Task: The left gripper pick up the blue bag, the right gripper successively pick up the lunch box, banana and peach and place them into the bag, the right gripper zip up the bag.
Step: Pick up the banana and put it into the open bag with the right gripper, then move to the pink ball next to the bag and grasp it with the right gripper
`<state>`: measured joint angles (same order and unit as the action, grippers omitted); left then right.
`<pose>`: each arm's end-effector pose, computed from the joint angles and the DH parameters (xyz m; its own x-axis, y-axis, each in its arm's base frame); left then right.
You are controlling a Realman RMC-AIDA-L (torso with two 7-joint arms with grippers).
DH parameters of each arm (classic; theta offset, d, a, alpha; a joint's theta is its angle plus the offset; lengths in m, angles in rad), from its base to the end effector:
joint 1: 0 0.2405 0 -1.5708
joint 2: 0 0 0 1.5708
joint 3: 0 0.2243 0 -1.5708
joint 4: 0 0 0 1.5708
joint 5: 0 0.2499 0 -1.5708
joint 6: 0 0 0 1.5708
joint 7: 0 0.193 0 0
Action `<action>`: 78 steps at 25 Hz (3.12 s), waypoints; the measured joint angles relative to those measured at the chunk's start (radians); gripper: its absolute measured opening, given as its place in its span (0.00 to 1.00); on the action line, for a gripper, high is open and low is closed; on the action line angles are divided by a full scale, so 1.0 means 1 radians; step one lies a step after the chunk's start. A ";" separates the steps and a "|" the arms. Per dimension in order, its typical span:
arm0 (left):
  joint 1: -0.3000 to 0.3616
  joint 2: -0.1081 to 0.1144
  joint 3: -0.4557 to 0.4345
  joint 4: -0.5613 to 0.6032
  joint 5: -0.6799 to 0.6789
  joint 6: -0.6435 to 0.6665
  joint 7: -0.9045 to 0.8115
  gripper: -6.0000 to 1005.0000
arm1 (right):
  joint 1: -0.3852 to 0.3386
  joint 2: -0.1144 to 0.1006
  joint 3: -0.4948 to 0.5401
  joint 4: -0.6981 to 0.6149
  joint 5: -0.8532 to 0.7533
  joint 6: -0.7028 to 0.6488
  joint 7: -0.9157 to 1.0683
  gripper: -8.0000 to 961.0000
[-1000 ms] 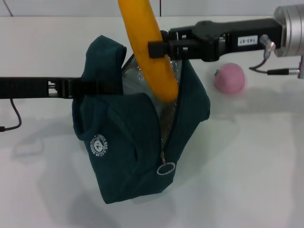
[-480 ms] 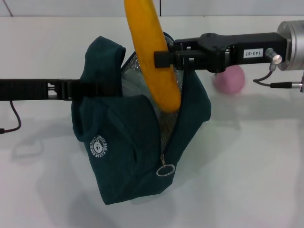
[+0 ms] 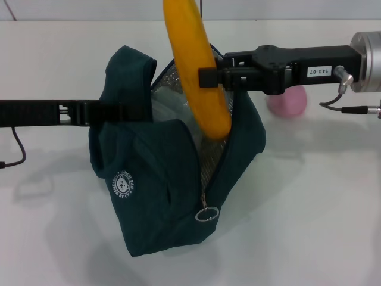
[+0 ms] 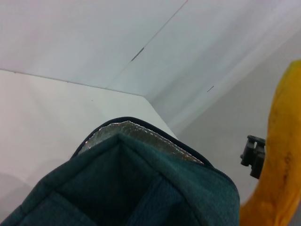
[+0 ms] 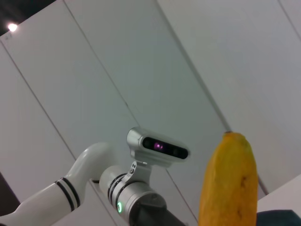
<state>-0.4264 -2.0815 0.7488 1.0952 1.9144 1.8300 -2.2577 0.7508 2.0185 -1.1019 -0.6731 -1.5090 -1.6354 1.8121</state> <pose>-0.1956 0.3419 0.0499 0.4651 0.7593 0.4550 0.7730 -0.5989 0.2093 0.0785 0.3840 -0.0243 0.6717 -0.4525 -0.5865 -0.3543 -0.8916 0.2821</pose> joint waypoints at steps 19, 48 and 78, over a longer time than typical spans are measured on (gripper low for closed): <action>-0.001 0.003 0.000 0.000 -0.001 0.000 -0.009 0.05 | -0.040 -0.015 0.091 -0.020 0.017 0.026 -0.026 0.73; -0.012 0.001 0.000 -0.036 -0.002 -0.005 0.001 0.05 | -0.177 -0.007 0.128 0.136 -0.003 0.550 -0.563 0.86; -0.070 0.003 0.000 -0.052 -0.001 -0.006 0.003 0.05 | -0.078 0.009 -0.027 0.285 0.010 0.795 -0.598 0.84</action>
<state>-0.4967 -2.0785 0.7486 1.0432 1.9130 1.8239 -2.2549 0.6725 2.0278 -1.1291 -0.3876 -1.4985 -0.8403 1.2139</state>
